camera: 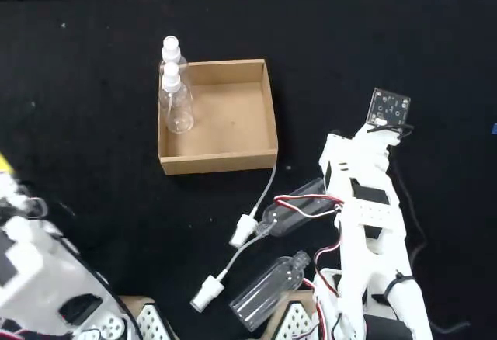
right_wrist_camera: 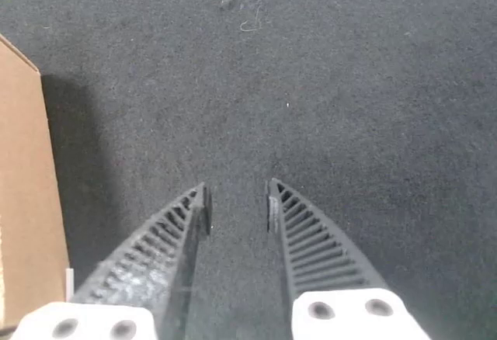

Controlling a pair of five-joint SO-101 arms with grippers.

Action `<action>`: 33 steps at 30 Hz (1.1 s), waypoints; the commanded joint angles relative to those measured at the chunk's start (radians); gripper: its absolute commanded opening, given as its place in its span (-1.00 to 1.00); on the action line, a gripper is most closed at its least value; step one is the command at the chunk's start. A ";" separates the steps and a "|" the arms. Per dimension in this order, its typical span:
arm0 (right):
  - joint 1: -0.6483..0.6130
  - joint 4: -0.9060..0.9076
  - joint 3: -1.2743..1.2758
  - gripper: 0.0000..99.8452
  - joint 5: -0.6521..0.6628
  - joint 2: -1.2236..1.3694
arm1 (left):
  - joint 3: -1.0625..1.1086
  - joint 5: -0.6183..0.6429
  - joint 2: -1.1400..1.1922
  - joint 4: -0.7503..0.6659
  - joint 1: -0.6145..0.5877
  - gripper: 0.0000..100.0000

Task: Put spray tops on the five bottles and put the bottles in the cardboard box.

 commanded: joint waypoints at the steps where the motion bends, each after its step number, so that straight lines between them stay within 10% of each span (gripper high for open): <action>1: -0.005 -0.026 -0.004 -0.80 0.003 -0.033 | 0.182 -0.103 -0.298 -0.038 0.189 -0.94; 12: -0.008 -0.026 -0.004 -0.80 0.003 -0.033 | 0.217 -0.180 -0.672 0.374 0.503 -0.94; 24: -0.011 -0.026 -0.008 -0.80 0.003 -0.033 | 0.220 0.080 -1.181 0.936 0.539 -0.94; 33: -0.012 -0.026 -0.008 -0.80 0.003 -0.033 | 0.245 0.104 -1.640 1.381 0.782 -0.94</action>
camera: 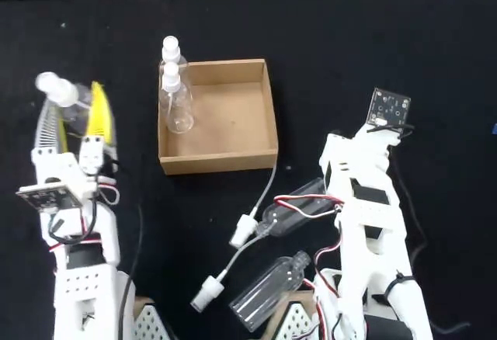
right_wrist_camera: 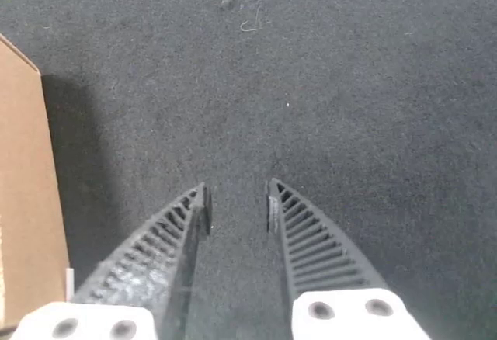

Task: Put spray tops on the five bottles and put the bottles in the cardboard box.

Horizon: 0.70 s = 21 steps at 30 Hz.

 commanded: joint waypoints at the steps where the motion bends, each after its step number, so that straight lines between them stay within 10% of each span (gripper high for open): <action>1: -0.012 -0.026 -0.008 -0.80 0.003 -0.033 | 0.022 0.009 -0.252 0.270 0.157 -0.94; 8: -0.012 -0.026 -0.007 -0.80 0.003 -0.033 | 0.015 0.009 -0.483 0.563 0.338 -0.94; 21: -0.012 -0.026 -0.005 -0.80 0.003 -0.033 | 0.019 0.005 -0.324 0.359 0.394 -0.94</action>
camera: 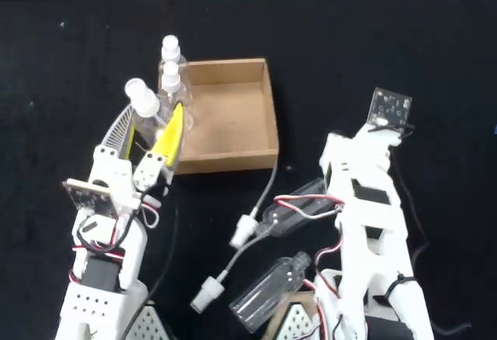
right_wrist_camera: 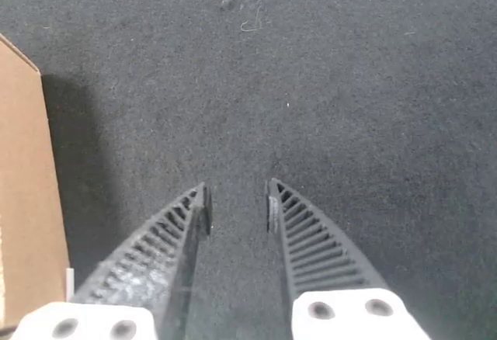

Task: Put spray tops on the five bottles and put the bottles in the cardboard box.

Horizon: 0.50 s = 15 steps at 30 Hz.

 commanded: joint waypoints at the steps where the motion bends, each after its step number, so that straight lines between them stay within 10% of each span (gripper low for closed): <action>1: -0.012 -0.026 -0.005 -0.80 0.003 -0.033 | 0.015 0.005 0.091 -0.135 0.013 -0.94; 15: -0.012 -0.026 -0.005 -0.80 0.003 -0.033 | 0.007 0.003 0.442 -0.440 0.013 -0.94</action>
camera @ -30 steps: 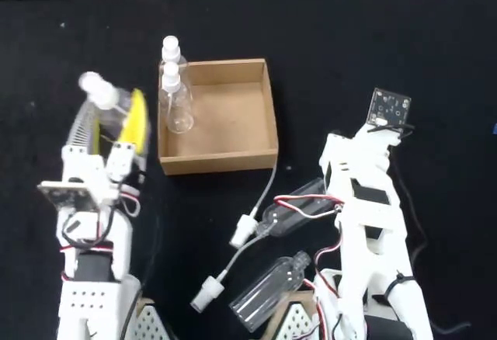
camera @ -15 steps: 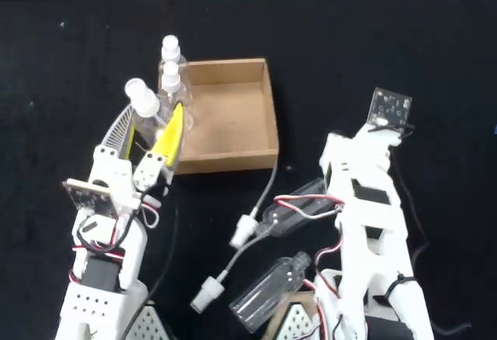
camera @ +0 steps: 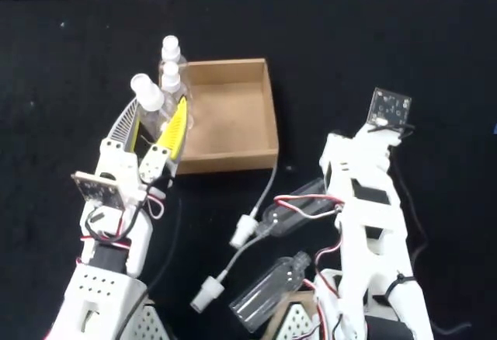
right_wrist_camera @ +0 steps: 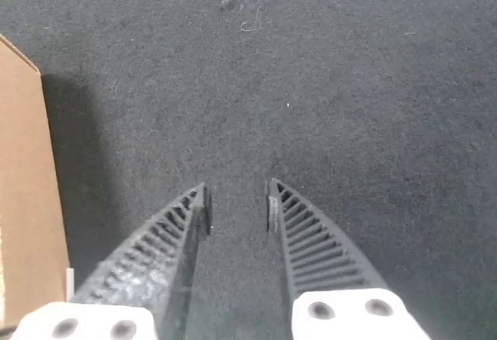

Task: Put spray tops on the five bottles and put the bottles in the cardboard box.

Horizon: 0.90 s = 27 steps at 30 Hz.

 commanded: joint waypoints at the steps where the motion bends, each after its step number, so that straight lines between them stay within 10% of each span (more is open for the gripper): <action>1: -0.012 -0.026 -0.005 -0.80 0.003 -0.033 | 0.002 0.003 0.089 -0.064 0.007 -0.94; 27: -0.011 -0.026 -0.005 -0.80 0.003 -0.033 | -0.099 0.003 0.594 -0.365 -0.002 -0.94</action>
